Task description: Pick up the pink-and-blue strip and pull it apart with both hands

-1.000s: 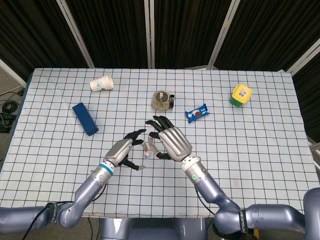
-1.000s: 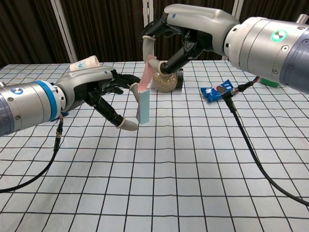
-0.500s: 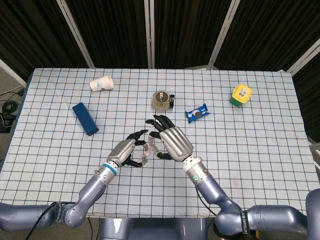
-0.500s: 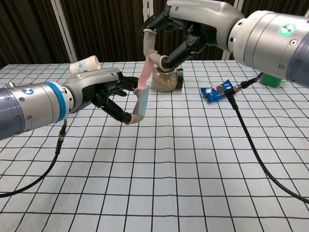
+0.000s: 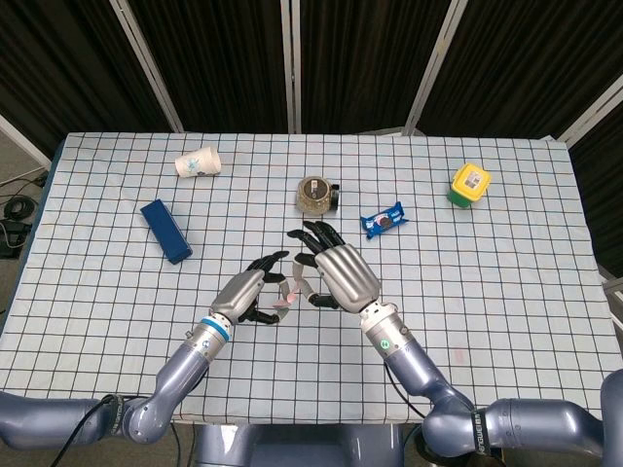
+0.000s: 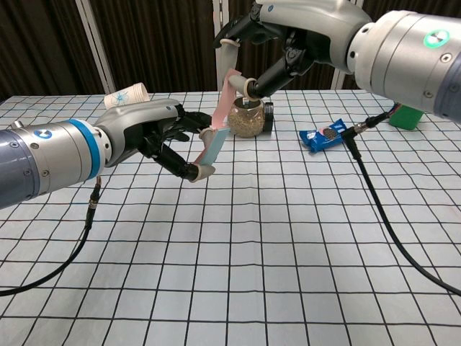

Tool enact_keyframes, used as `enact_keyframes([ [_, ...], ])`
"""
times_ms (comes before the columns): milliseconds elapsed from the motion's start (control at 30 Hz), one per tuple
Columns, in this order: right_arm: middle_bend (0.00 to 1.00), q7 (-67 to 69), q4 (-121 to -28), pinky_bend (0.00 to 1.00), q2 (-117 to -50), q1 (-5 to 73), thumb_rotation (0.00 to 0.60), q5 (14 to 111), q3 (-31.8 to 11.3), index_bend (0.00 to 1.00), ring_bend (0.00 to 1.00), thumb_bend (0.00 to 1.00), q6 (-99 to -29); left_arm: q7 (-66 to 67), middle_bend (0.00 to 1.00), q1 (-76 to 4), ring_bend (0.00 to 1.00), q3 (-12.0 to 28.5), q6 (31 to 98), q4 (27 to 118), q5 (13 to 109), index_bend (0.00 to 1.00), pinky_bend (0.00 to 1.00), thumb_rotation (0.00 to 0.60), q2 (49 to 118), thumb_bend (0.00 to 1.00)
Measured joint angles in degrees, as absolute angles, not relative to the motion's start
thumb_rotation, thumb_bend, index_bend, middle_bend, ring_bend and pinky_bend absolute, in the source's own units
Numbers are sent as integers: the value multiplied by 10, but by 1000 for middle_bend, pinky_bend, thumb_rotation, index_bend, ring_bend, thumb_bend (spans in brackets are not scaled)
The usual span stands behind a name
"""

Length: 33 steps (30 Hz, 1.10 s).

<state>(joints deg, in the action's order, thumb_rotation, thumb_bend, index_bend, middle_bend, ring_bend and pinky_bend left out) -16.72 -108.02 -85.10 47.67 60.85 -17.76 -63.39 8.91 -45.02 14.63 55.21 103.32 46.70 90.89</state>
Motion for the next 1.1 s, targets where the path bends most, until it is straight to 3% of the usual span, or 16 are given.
enact_keyframes([
  [133,135,-167,-1080,0,-850,477,600,610,-178,721,0,450,-634,89,0,-451,0,145,553,1033,464,613,0,600,909,459],
  [367,135,-165,-1083,0,-847,476,600,611,-177,721,0,450,-634,88,0,-451,0,150,566,1029,455,752,0,600,916,475],
  [1100,136,-131,-1083,0,-800,448,600,641,-170,723,0,451,-642,81,0,-436,0,131,566,1007,455,782,0,600,909,476],
])
